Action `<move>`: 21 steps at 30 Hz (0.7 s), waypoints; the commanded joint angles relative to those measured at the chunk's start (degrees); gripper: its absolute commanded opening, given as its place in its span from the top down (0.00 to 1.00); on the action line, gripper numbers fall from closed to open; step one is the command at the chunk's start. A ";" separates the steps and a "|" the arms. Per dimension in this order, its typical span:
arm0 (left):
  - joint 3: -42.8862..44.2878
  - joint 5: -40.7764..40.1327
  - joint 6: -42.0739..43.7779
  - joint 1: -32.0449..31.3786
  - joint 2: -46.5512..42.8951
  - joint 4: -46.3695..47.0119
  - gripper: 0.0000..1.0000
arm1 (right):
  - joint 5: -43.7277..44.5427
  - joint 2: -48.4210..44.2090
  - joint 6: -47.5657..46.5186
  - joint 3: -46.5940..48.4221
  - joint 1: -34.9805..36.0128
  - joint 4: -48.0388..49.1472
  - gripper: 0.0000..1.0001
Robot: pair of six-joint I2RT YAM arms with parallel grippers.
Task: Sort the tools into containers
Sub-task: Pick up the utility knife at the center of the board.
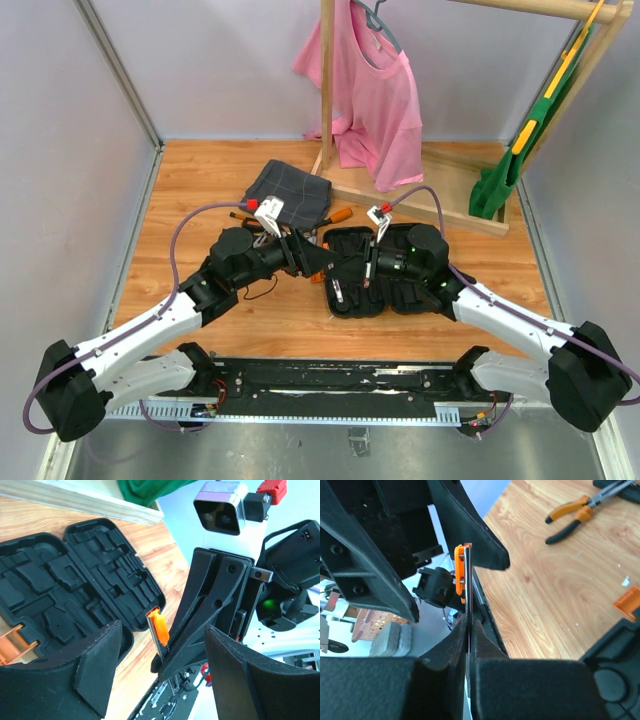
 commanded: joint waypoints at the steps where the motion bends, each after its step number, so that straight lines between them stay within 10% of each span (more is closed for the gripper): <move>1: -0.58 5.47 -0.43 0.22 -1.13 7.00 0.32 | -3.37 -0.31 3.52 2.25 0.53 8.40 0.99; 21: -5.16 11.28 -6.20 0.25 -3.10 20.73 0.92 | -6.25 -2.51 7.18 0.09 0.59 13.08 0.98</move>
